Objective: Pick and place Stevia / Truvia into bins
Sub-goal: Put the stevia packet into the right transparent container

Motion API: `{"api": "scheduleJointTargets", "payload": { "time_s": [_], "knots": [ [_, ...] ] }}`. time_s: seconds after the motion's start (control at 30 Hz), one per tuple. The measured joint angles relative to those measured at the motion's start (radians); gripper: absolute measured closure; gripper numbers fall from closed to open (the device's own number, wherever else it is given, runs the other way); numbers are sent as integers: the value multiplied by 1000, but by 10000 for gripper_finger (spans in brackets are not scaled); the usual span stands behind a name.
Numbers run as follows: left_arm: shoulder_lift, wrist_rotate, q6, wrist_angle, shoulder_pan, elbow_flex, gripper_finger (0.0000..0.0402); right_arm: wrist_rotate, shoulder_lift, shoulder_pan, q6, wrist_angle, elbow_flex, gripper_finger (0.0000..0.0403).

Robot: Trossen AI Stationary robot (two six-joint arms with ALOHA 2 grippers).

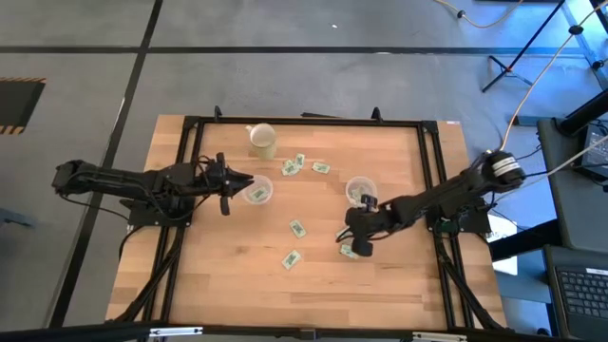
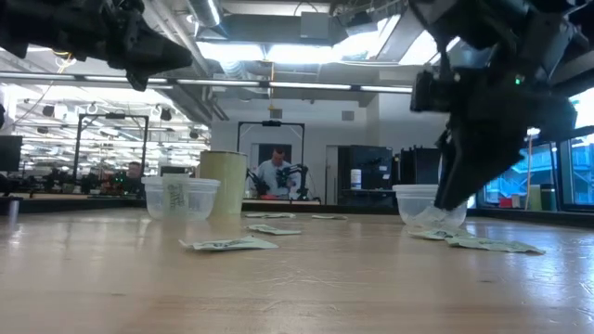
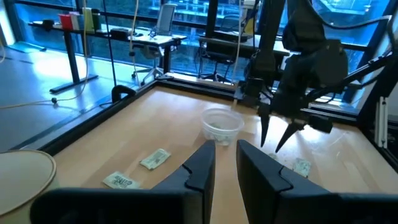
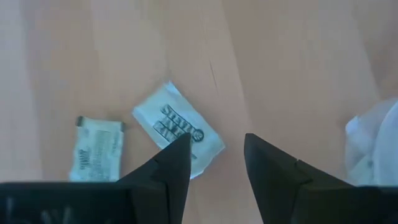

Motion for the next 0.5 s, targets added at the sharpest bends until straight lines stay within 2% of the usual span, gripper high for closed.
{"api": "scheduleJointTargets", "payload": {
  "time_s": [0.27, 0.5],
  "knots": [
    [0, 1, 0, -9, 0, 0, 341, -1, 77, 0, 54, 2, 0, 279],
    [0, 1, 0, -12, 0, 0, 341, 2, 84, 0, 52, 5, 2, 316]
  ]
}}
